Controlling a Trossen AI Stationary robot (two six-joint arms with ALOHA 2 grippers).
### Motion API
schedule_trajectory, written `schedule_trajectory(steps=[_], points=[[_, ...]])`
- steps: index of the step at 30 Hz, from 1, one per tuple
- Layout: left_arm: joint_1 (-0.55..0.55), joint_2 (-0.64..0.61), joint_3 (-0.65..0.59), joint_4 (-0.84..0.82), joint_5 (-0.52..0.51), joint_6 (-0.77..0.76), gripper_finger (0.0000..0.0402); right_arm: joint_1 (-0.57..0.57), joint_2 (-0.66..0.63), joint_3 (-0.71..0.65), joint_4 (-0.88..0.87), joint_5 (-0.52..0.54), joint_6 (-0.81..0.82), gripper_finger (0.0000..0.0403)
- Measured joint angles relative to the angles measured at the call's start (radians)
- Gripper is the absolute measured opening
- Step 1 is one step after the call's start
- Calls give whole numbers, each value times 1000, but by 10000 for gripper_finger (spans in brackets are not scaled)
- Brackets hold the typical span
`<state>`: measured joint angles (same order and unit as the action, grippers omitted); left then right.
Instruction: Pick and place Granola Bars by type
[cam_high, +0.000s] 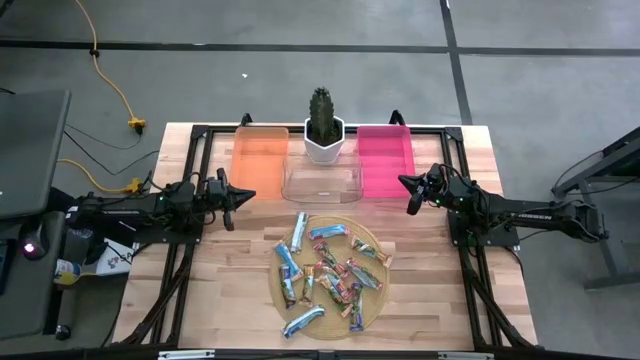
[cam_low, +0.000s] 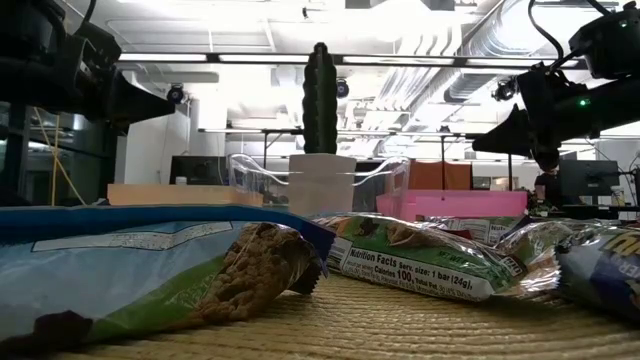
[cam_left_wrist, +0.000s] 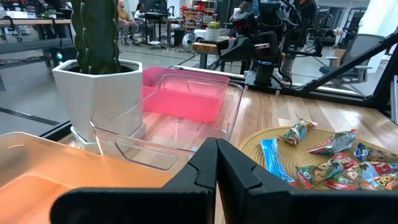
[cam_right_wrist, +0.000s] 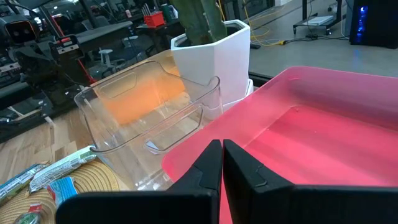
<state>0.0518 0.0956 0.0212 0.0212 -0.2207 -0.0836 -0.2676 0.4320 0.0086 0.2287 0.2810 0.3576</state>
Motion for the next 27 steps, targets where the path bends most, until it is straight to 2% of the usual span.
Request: schedule_trajectory(steps=[5, 11, 16, 23, 27], points=[[0, 0, 0, 0, 0, 0, 1, 0, 0, 0, 0, -1, 10, 0], [0, 0, 0, 0, 0, 0, 1, 0, 0, 0, 30, 2, 200, 0], [0, 0, 0, 0, 0, 0, 1, 0, 0, 0, 40, -9, 230, 0], [0, 0, 0, 0, 0, 0, 1, 0, 0, 1, 107, -133, 258, 0], [0, 0, 0, 0, 0, 0, 1, 0, 0, 52, 110, -324, 177, 0]])
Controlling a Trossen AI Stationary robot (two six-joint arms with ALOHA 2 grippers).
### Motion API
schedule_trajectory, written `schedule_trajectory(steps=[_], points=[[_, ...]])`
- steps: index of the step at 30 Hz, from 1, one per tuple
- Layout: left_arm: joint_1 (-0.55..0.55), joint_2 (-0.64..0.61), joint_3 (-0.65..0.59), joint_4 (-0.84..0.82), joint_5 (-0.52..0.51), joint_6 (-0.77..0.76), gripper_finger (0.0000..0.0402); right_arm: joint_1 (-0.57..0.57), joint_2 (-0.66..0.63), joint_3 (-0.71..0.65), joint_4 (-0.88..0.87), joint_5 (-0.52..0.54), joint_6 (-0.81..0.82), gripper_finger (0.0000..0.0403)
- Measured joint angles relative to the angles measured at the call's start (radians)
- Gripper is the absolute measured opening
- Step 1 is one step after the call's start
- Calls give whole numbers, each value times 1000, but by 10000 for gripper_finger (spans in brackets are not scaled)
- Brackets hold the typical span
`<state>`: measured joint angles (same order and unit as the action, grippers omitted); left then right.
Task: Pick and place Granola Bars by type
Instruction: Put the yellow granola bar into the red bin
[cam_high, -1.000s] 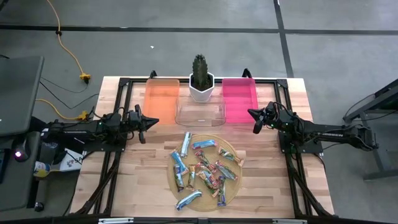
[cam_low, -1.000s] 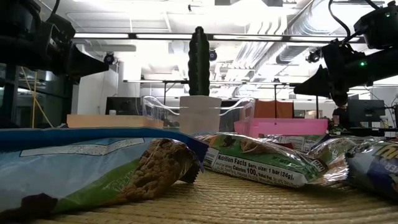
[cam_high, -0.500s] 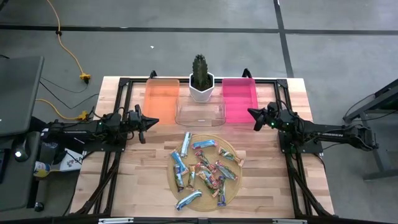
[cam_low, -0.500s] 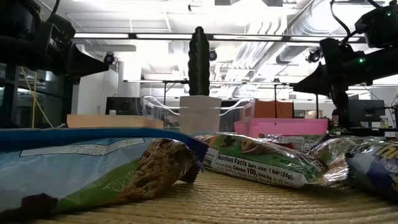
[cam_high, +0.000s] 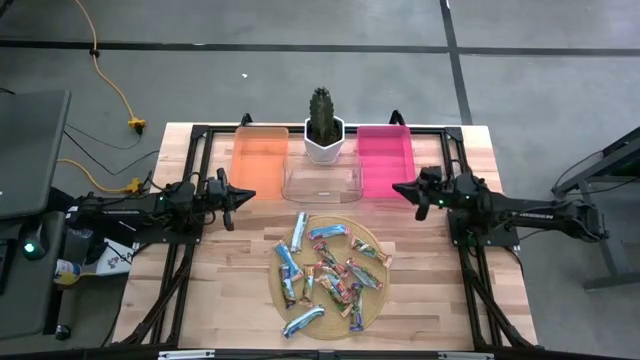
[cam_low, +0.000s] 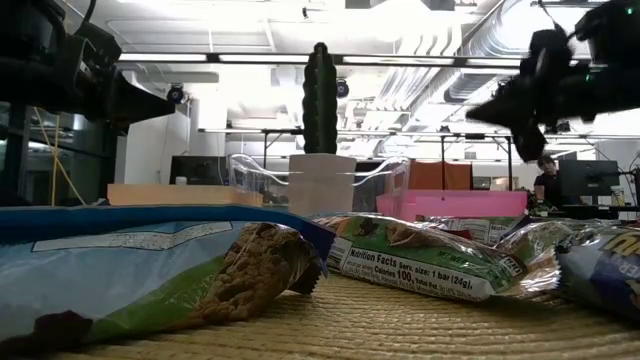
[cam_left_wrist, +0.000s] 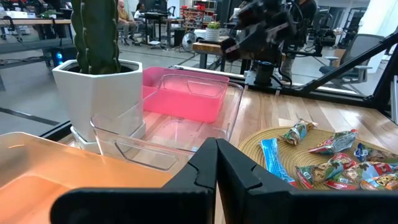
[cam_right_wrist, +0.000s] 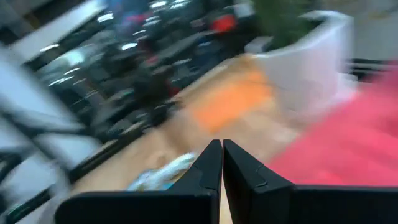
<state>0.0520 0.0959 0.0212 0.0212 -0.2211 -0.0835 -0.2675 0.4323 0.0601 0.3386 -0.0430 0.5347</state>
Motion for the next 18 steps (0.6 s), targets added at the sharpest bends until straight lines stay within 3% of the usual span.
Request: schedule_trajectory(steps=[7, 18], points=[[0, 0, 0, 0, 0, 0, 1, 0, 1, 214, -135, -26, -86, 0], [0, 0, 0, 2, 0, 0, 1, 0, 74, 709, -687, 70, -247, 0]])
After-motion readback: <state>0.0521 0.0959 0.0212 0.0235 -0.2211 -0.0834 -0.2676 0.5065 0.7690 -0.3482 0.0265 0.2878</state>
